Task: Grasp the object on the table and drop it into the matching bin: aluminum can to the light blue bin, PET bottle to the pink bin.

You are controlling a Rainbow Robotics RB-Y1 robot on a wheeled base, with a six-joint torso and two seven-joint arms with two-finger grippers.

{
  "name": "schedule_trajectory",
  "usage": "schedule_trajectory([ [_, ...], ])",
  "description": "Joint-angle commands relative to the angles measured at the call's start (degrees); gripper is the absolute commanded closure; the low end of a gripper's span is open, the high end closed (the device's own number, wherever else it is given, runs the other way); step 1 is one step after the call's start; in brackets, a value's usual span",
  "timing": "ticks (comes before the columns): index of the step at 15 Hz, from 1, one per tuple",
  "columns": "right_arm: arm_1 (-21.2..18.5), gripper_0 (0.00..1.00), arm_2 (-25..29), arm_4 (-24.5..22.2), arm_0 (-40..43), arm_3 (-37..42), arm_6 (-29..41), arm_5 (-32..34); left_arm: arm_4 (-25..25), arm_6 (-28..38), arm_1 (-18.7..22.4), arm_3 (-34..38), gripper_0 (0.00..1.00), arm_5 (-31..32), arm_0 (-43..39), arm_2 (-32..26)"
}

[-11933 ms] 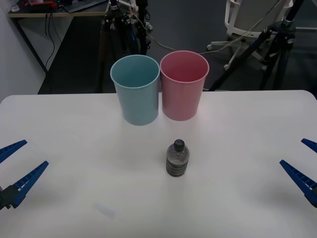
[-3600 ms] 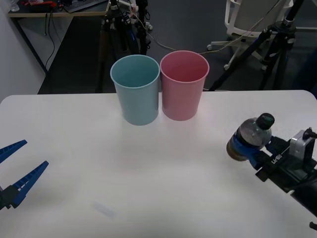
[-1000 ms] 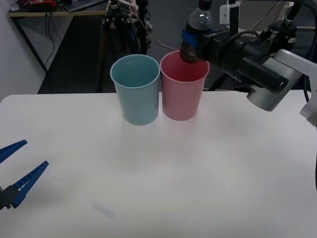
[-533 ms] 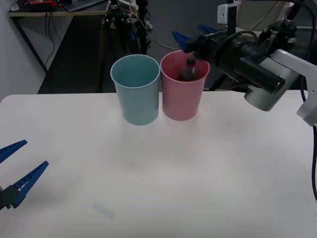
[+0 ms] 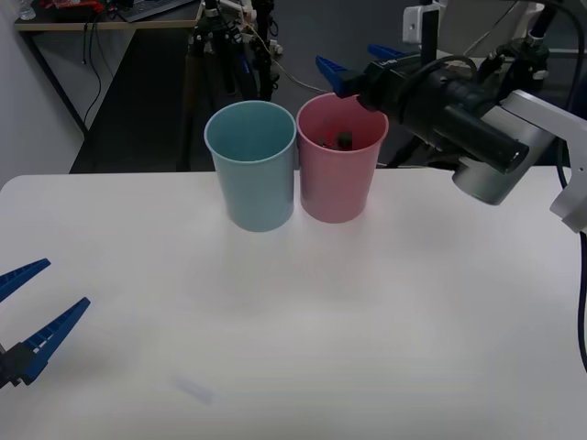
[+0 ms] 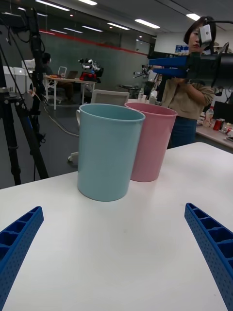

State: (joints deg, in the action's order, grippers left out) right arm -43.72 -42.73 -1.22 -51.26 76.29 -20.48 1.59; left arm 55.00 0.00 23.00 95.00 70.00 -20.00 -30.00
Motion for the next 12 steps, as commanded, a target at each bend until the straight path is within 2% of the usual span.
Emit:
schedule_trajectory([
  [1, -0.49, 0.0, 0.19, 0.08, 0.02, 0.35, -0.35, 0.17, 0.0, 0.0, 0.0, 0.0, 0.0, 0.0, 0.0, 0.0],
  [4, -3.12, 0.0, 0.36, 3.24, 1.34, 3.77, -0.88, -0.27, 0.0, 0.0, 0.0, 0.0, 0.0, 0.0, 0.0, 0.0],
  [7, -7.78, 0.0, 0.71, 7.55, 3.89, 9.75, -2.28, 0.08, 0.0, 0.0, 0.0, 0.0, 0.0, 0.0, 0.0, 0.0],
  [12, -14.37, 0.0, 6.51, 7.99, 13.65, 20.65, -3.86, 2.37, 0.0, 0.0, 0.0, 0.0, 0.0, 0.0, 0.0, 0.0],
])
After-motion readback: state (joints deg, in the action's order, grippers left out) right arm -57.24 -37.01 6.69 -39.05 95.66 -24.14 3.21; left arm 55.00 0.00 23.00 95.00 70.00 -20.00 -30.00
